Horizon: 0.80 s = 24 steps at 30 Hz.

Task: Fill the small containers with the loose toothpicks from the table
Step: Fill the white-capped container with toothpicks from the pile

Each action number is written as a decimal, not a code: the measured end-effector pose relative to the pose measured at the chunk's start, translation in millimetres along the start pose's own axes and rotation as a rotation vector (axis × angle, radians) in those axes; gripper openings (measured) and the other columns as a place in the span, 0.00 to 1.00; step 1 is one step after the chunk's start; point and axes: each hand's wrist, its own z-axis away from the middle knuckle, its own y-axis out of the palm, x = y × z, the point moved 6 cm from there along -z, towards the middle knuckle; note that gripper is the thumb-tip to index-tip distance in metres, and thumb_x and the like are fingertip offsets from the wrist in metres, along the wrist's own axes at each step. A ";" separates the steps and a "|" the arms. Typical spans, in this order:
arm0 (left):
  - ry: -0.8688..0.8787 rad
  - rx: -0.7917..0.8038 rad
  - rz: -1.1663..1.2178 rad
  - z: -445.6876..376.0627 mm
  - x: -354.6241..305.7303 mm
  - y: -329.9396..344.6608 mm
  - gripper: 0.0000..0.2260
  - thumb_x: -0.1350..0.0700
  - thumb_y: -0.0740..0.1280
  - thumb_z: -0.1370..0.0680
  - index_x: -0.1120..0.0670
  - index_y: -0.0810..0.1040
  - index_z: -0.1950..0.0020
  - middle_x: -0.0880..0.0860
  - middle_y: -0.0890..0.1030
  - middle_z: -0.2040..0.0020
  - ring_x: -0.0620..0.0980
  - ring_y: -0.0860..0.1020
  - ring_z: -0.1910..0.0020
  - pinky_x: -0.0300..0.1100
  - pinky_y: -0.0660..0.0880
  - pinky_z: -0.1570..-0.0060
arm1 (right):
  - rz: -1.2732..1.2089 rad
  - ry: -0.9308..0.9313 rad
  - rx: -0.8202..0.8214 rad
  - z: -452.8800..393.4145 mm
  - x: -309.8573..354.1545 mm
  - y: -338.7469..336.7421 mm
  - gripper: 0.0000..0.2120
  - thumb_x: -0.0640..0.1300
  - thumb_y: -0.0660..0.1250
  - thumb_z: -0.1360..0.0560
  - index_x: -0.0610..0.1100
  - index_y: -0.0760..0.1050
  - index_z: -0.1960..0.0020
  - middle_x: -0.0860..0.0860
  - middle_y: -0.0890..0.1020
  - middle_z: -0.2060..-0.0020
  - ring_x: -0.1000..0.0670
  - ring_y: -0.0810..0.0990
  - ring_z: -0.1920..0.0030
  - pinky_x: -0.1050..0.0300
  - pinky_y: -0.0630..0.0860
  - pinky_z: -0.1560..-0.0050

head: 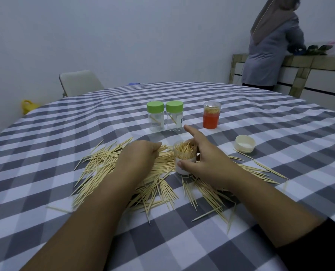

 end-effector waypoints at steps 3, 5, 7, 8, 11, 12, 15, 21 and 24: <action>-0.010 -0.081 0.170 1.0 -0.1 -9.0 0.15 0.54 0.63 0.20 0.47 0.74 0.32 0.52 0.80 0.39 0.50 0.76 0.40 0.38 0.69 0.46 | -0.002 -0.002 -0.002 0.1 -0.1 0.3 0.40 0.49 0.70 0.27 0.64 0.48 0.26 0.48 0.70 0.34 0.53 0.77 0.46 0.51 0.75 0.41; -0.009 -0.148 0.316 2.4 -0.7 -14.7 0.15 0.54 0.64 0.20 0.49 0.76 0.34 0.51 0.81 0.40 0.47 0.77 0.42 0.36 0.70 0.47 | -0.005 -0.004 -0.001 0.1 -0.2 0.8 0.39 0.50 0.70 0.27 0.64 0.48 0.26 0.47 0.70 0.34 0.52 0.77 0.44 0.50 0.75 0.40; -0.031 -0.192 0.526 3.3 0.8 -17.2 0.15 0.56 0.65 0.21 0.51 0.76 0.34 0.50 0.81 0.40 0.42 0.76 0.43 0.36 0.71 0.44 | -0.006 -0.005 0.004 0.3 -0.1 1.3 0.39 0.50 0.70 0.27 0.64 0.48 0.26 0.47 0.69 0.34 0.51 0.76 0.43 0.50 0.75 0.40; -0.058 -0.205 0.649 3.3 2.6 -17.8 0.15 0.57 0.66 0.22 0.52 0.77 0.35 0.49 0.81 0.41 0.41 0.76 0.43 0.36 0.72 0.43 | -0.003 -0.005 0.007 0.4 0.2 1.5 0.39 0.50 0.70 0.27 0.64 0.48 0.26 0.48 0.69 0.34 0.52 0.76 0.42 0.50 0.75 0.39; -0.159 -0.240 0.905 2.6 10.2 -19.0 0.16 0.59 0.68 0.23 0.54 0.77 0.35 0.48 0.82 0.44 0.40 0.79 0.47 0.31 0.75 0.47 | -0.004 -0.008 0.012 1.2 1.7 2.3 0.39 0.49 0.70 0.27 0.64 0.48 0.26 0.49 0.69 0.35 0.52 0.76 0.43 0.52 0.75 0.40; -0.181 -0.250 0.969 2.1 12.6 -18.8 0.16 0.59 0.68 0.23 0.54 0.77 0.36 0.49 0.83 0.45 0.43 0.80 0.47 0.35 0.76 0.45 | -0.008 -0.009 0.012 1.6 2.0 2.7 0.39 0.49 0.70 0.27 0.64 0.48 0.26 0.50 0.69 0.35 0.53 0.76 0.44 0.53 0.75 0.40; -0.206 -0.260 1.118 1.5 15.0 -18.3 0.14 0.61 0.68 0.24 0.53 0.79 0.39 0.47 0.84 0.52 0.49 0.82 0.48 0.49 0.76 0.41 | -0.012 -0.013 0.019 3.1 4.7 5.6 0.39 0.49 0.70 0.26 0.64 0.49 0.26 0.53 0.68 0.39 0.54 0.76 0.44 0.54 0.75 0.40; -0.218 -0.252 1.385 1.0 10.6 -16.7 0.11 0.64 0.67 0.25 0.48 0.80 0.49 0.46 0.85 0.59 0.49 0.82 0.53 0.47 0.79 0.47 | 0.007 -0.031 0.028 3.6 8.5 11.0 0.39 0.50 0.69 0.26 0.63 0.48 0.26 0.51 0.69 0.36 0.53 0.76 0.43 0.51 0.75 0.39; -0.212 -0.267 1.489 0.7 6.3 -19.8 0.11 0.64 0.66 0.24 0.51 0.78 0.45 0.46 0.85 0.60 0.47 0.82 0.56 0.44 0.81 0.54 | 0.002 -0.036 0.037 3.6 10.7 13.5 0.39 0.50 0.69 0.26 0.62 0.48 0.25 0.51 0.67 0.33 0.52 0.74 0.39 0.51 0.73 0.38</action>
